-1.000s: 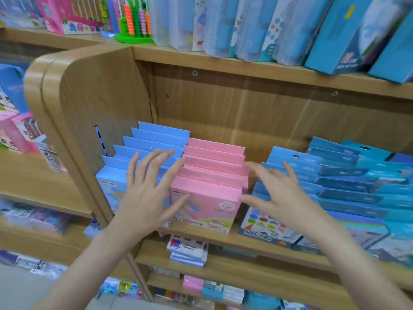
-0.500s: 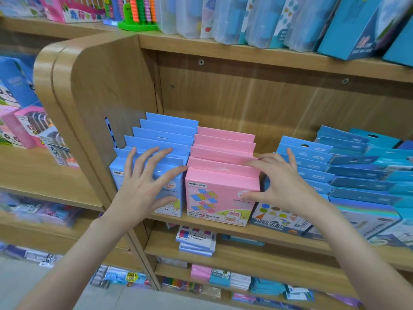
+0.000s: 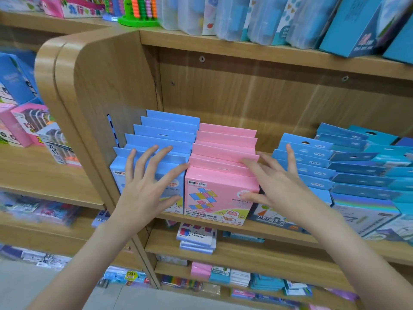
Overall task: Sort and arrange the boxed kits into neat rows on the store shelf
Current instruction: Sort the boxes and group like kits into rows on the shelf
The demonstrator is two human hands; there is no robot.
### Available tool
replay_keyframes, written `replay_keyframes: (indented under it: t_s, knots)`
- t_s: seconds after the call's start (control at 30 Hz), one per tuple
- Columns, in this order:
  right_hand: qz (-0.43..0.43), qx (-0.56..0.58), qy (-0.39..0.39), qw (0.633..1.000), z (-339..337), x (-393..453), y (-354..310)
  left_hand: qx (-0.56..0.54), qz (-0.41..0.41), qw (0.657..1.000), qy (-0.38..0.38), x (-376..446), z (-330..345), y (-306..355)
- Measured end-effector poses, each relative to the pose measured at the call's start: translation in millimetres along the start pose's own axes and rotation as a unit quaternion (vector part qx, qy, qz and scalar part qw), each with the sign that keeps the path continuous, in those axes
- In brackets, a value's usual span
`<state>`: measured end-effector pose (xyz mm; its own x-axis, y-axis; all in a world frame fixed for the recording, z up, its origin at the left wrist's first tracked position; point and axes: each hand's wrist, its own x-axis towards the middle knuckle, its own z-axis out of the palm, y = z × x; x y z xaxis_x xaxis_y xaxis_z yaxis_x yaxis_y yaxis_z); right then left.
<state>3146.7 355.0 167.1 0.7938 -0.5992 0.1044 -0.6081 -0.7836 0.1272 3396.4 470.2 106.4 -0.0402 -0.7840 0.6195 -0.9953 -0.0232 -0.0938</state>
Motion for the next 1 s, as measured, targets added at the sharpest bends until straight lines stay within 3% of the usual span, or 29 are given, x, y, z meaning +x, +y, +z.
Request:
replay_keyframes:
  t_s: [0.2,0.3,0.47,0.6,0.73,0.87,0.93,1.0]
  knots:
    - [0.025,-0.047,0.060,0.997,15.1,-2.1,-9.2,-0.064,-0.003,0.998,0.010,1.4,-1.0,9.4]
    - [0.028,-0.054,0.022,0.998,11.0,-2.9,-9.9,-0.158,-0.027,0.987,0.028,10.3,-7.4,11.5]
    - [0.001,-0.017,-0.015,1.000,0.2,-0.7,-5.3,-0.076,0.074,0.994,-0.010,22.4,0.5,8.6]
    - [0.013,-0.020,-0.046,0.999,0.1,-1.2,-4.2,-0.113,0.047,0.992,0.006,27.7,6.0,8.4]
    - [0.022,0.083,-0.025,0.996,-1.8,-6.2,-5.8,-0.127,0.058,0.990,0.013,27.2,4.8,5.4]
    - [0.054,0.283,0.073,0.955,-24.4,0.0,5.7,-0.129,0.055,0.990,0.004,26.9,1.5,6.2]
    - [0.057,0.289,0.118,0.948,-33.8,20.8,16.6,-0.132,0.050,0.990,-0.005,26.3,-0.8,7.7]
    - [0.054,0.292,0.101,0.949,-37.5,51.7,30.3,-0.136,0.042,0.990,-0.011,25.6,-4.2,10.2]
